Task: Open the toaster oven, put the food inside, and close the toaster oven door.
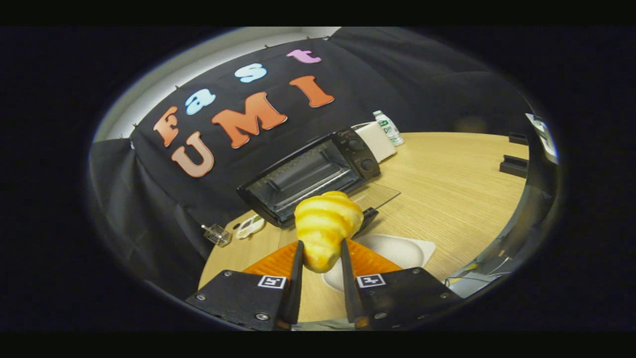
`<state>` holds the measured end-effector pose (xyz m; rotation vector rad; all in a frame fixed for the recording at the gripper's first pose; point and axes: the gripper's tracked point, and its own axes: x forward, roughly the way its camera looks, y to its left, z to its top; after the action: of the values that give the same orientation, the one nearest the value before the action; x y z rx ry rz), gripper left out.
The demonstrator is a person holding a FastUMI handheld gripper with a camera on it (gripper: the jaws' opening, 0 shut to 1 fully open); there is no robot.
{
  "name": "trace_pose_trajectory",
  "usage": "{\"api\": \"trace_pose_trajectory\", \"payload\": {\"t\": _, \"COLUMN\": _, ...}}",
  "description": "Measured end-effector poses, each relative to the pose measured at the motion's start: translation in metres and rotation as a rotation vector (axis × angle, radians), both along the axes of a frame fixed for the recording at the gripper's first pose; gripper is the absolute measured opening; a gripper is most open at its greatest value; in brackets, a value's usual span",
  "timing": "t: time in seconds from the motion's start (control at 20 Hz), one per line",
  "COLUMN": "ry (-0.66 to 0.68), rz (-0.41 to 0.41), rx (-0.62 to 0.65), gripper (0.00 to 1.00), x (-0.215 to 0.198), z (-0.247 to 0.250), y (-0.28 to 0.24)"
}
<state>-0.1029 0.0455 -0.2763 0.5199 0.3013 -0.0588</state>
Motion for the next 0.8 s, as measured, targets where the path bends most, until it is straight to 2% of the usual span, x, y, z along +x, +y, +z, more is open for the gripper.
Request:
{"api": "trace_pose_trajectory", "payload": {"t": 0.6, "ry": -0.077, "rz": 0.092, "rx": 0.227, "gripper": 0.37, "x": 0.130, "z": 0.019, "y": 0.044}}
{"api": "trace_pose_trajectory", "payload": {"t": 0.8, "ry": -0.054, "rz": 0.086, "rx": 0.286, "gripper": 0.37, "x": 0.171, "z": 0.015, "y": 0.050}}
